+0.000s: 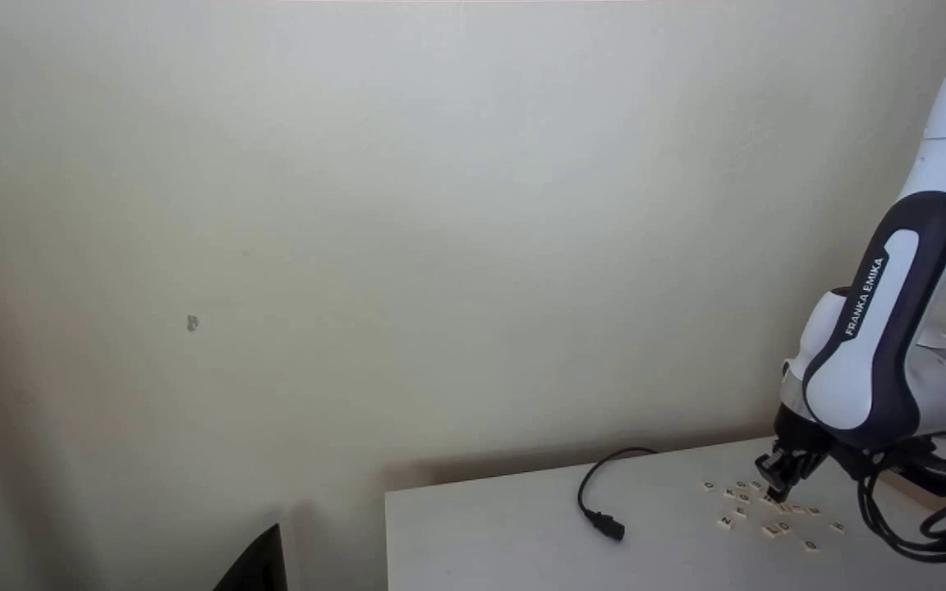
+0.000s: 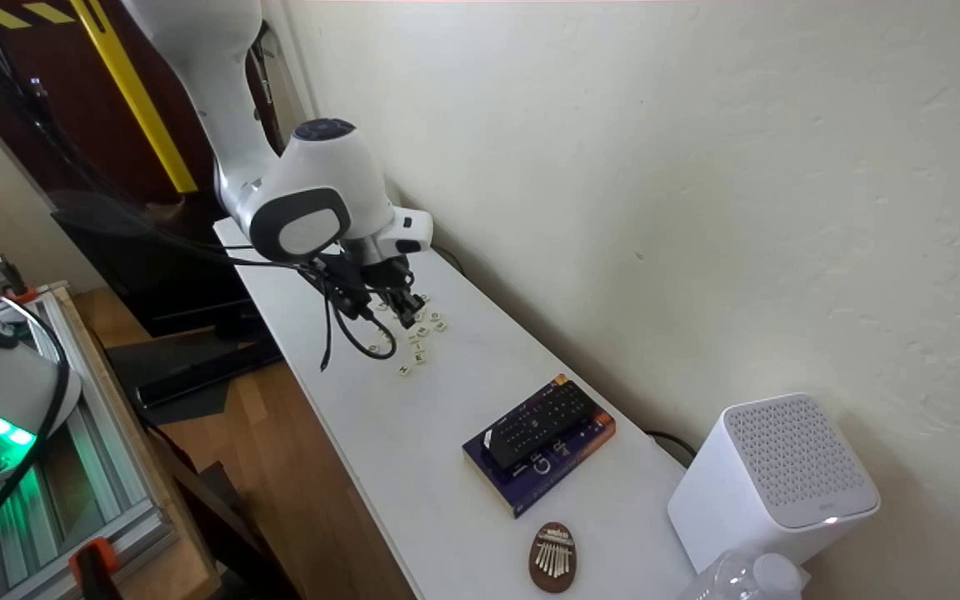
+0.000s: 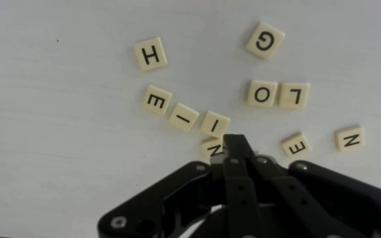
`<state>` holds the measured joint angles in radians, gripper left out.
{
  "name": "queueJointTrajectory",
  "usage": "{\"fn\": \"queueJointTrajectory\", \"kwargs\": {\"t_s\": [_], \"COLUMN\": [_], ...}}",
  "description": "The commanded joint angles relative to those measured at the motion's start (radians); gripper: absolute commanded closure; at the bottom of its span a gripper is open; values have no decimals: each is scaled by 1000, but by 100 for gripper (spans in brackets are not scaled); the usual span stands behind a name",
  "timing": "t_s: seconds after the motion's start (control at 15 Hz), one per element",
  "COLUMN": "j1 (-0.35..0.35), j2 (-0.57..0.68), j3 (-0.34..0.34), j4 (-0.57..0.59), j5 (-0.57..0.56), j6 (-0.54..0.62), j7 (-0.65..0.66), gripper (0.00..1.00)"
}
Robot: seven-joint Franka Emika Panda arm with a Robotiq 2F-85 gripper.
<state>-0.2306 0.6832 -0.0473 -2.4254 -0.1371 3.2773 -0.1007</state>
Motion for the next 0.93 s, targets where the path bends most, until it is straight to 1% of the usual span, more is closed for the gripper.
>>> {"fn": "queueJointTrajectory", "kwargs": {"t_s": [0.0,0.33,0.47,0.87], "j1": [9,16,33,58], "j2": [4,5,12,52], "j3": [8,12,0,-8], "j4": [39,62,75,122], "j5": [63,110,128,188], "j6": [-65,-87,-94,-126], "j7": [50,96,117,181], "gripper": [100,100,100,100]}}
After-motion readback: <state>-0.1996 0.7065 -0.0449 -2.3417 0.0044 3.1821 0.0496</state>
